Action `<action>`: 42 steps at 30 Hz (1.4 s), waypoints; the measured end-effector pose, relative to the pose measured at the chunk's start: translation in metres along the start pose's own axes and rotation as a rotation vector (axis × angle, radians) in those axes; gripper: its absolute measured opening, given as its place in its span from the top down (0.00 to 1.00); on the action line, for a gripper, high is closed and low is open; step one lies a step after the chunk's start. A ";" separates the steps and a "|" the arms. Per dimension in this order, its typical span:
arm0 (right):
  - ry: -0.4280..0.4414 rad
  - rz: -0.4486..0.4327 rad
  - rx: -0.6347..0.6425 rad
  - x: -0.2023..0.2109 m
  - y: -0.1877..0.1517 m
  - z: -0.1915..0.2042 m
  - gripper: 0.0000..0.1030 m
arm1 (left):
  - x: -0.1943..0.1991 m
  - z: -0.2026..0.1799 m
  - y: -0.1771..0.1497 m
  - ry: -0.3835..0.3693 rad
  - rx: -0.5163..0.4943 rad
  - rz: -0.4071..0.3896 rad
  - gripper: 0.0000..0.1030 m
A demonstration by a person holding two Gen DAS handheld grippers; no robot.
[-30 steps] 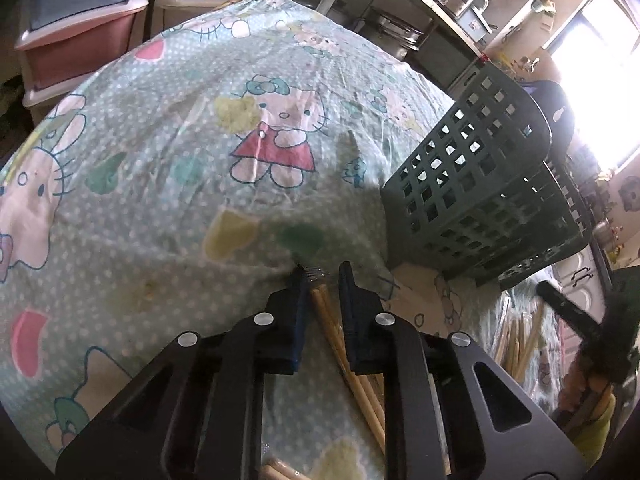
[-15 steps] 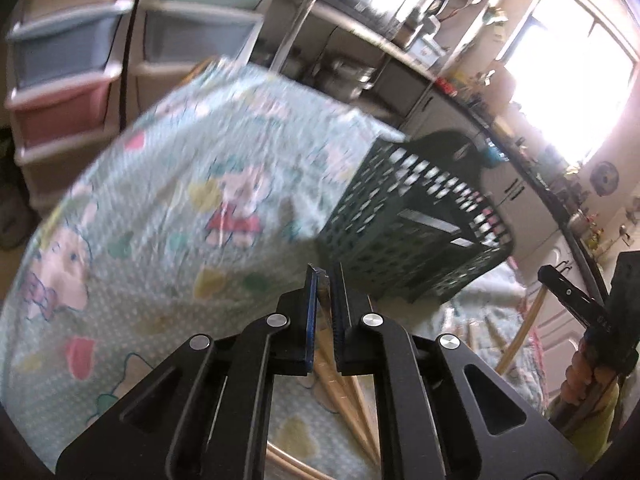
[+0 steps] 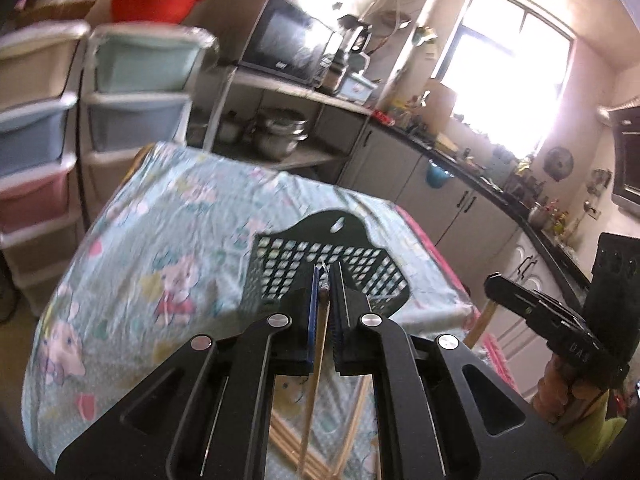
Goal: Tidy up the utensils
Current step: 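Lift the held chopsticks with both grippers and carry them over the green holder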
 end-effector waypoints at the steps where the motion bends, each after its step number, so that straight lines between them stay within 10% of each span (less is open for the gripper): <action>1: 0.000 -0.009 0.006 0.002 0.003 0.002 0.96 | 0.002 -0.004 0.004 -0.006 -0.009 -0.007 0.97; 29: -0.052 -0.246 -0.019 0.019 0.131 -0.009 0.96 | 0.042 -0.022 0.133 0.049 -0.125 -0.235 0.97; 42: -0.145 -0.257 -0.009 -0.017 0.135 -0.034 0.96 | 0.006 -0.005 0.119 0.078 -0.105 -0.208 0.97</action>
Point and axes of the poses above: each gripper's, at about its wrist camera, not at the fingertips, and x roughly against the way its jaws point, z to its left, y to its top, the point moved 9 cm from there along -x, roughly the way its jaws point, and after that the axes turned 8 degrees about -x, right-handed, at the moved point
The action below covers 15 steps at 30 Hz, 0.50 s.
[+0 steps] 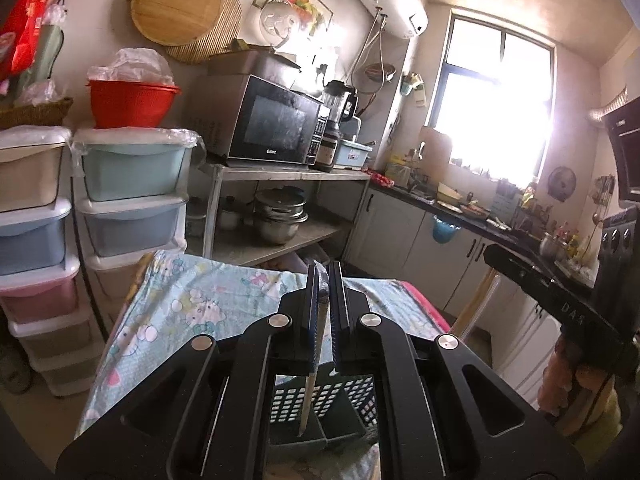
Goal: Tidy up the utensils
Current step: 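Lift the held chopsticks with both grippers and carry them over the green holder, then lower the chopsticks into the holder compartments and open both grippers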
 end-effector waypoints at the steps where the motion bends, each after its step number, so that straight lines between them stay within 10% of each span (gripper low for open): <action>1: -0.004 0.006 0.003 -0.004 -0.003 -0.002 0.96 | -0.002 0.000 -0.002 -0.001 -0.001 0.003 0.97; 15: -0.004 0.083 -0.054 -0.034 -0.038 -0.016 0.96 | -0.027 0.007 -0.038 -0.009 0.032 0.071 0.97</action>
Point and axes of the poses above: each gripper's, at about its wrist camera, not at the fingertips, and x roughly against the way its jaws point, z to its left, y to its top, the point moved 9 cm from there along -x, roughly the way its jaws point, and after that the axes turned 8 degrees about -x, right-handed, at the moved point
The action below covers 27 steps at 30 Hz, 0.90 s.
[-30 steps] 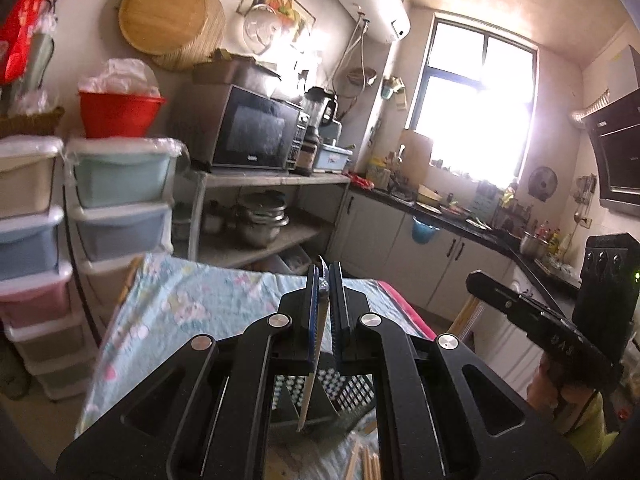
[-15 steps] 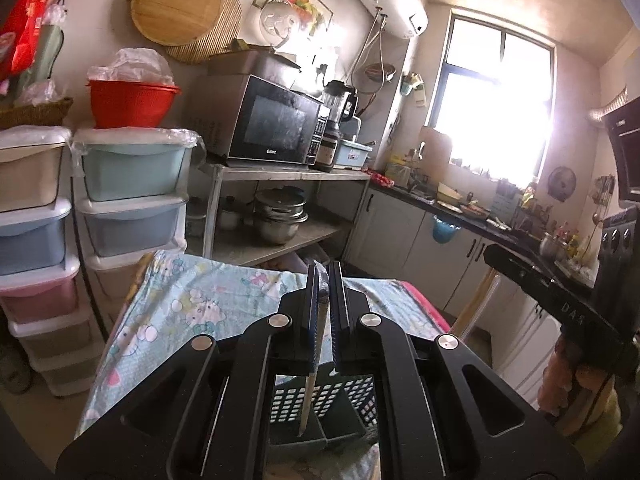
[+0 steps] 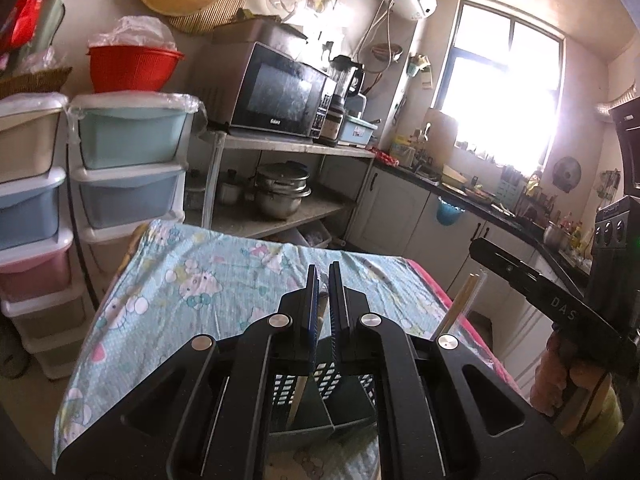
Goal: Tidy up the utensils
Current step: 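Lower the chopsticks into the holder compartments and open both grippers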
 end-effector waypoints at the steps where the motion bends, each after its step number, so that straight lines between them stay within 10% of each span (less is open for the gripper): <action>1: 0.000 0.003 -0.004 -0.001 0.000 -0.001 0.95 | -0.001 0.001 -0.002 0.002 0.001 0.003 0.97; 11: -0.038 0.024 -0.040 -0.003 -0.017 -0.021 0.76 | -0.007 0.012 -0.025 0.027 0.006 0.035 0.97; 27: -0.091 0.070 -0.020 0.015 -0.056 -0.044 0.57 | 0.005 0.019 -0.049 0.103 -0.020 0.038 0.36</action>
Point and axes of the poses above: each gripper's, at about its wrist camera, not at the fingertips, and x roughly against the way its jaws point, z to its left, y to its top, the point moved 9 cm from there along -x, roughly the way its jaws point, and after that the axes turned 8 degrees about -x, right-handed, at the moved point
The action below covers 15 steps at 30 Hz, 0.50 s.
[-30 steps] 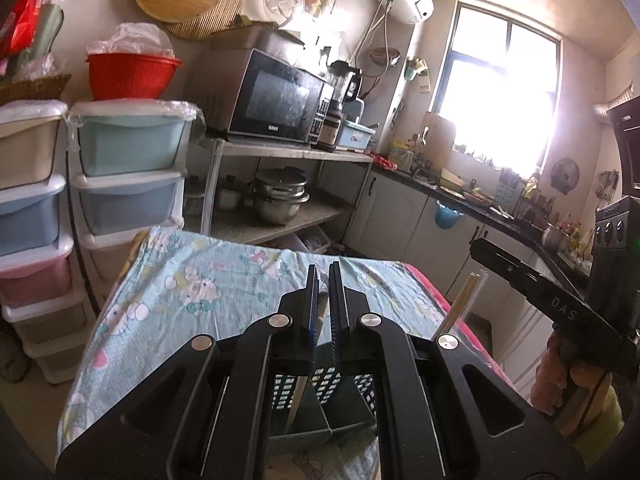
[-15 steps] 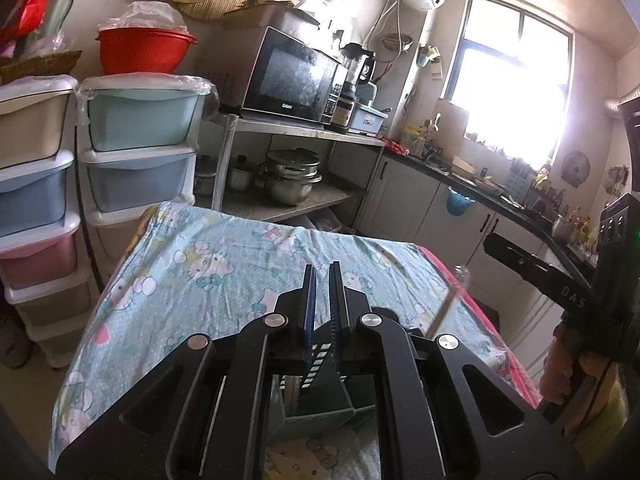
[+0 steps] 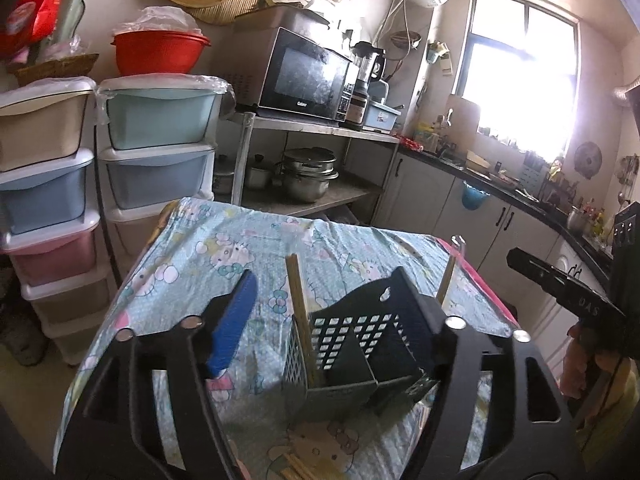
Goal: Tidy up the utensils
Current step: 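Lower the chopsticks into the holder compartments and open both grippers, then withdraw both tools from the holder back toward the loose chopsticks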
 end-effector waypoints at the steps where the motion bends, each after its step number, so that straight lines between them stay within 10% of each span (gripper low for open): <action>1: -0.001 0.003 -0.001 0.001 -0.002 -0.001 0.56 | 0.001 0.000 -0.002 0.008 -0.003 0.002 0.35; 9: -0.010 0.050 0.003 0.006 -0.029 -0.005 0.51 | 0.009 -0.002 -0.017 0.012 0.010 0.014 0.10; 15: -0.012 0.080 0.018 0.009 -0.050 -0.003 0.51 | 0.016 -0.005 -0.027 0.008 0.017 0.018 0.10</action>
Point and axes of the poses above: each gripper's, at about its wrist camera, not at the fingertips, and x roughly against the way its jaws point, z to its left, y to its top, the point moved 9 cm from there along -x, roughly the way its jaws point, and after that the axes turned 8 degrees about -x, right-handed, at the moved point
